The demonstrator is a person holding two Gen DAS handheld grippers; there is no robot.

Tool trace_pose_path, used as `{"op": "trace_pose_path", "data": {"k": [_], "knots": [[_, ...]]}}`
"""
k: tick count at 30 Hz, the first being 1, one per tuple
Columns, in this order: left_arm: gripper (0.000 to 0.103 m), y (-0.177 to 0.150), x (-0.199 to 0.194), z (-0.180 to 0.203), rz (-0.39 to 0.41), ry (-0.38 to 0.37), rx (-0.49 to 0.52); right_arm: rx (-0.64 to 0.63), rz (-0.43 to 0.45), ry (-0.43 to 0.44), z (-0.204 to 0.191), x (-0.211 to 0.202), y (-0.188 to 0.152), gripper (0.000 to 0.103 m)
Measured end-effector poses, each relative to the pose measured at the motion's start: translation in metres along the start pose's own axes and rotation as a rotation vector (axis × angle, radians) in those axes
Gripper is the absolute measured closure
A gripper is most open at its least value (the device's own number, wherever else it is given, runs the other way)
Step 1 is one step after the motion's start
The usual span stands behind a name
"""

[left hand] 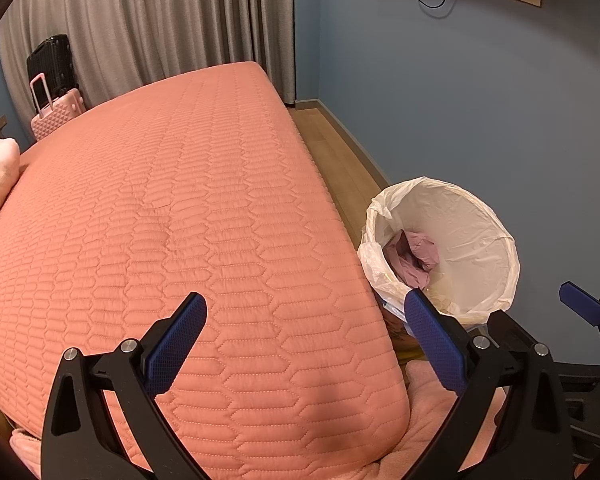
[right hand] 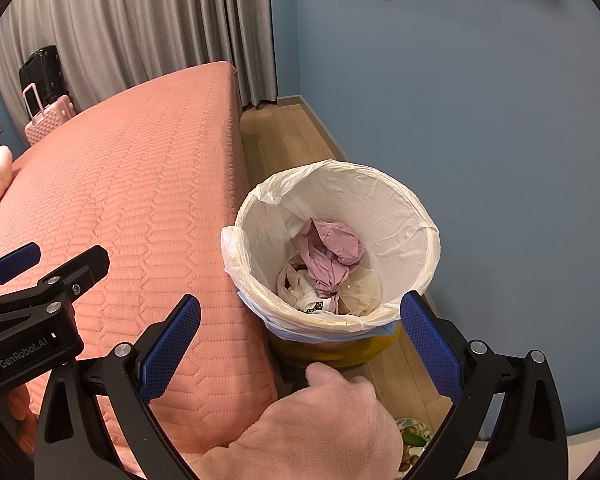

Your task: Collect trash

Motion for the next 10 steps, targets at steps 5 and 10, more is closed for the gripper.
{"op": "trace_pose_path", "data": {"k": [5,10], "knots": [[0.008,0.0008,-0.0011,0.0017,0.005,-0.012,0.008,0.0,0.001,-0.001,0.0008,0.0003,0.0009,0.006],[0.008,0.0005,-0.0022,-0.0003,0.007,-0.025,0.0,0.0,0.003,0.001,0.0015,0.0003,0.0046,0.006]]}}
Point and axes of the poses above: each gripper's, at about its wrist camera, not at the fingertips, and x roughly the way its jaws point, z to its right, y to its top, the point moved 1 cm from there along x, roughly the way its jaws point, and after that the axes turned 5 degrees about y, right-handed, at the moved point
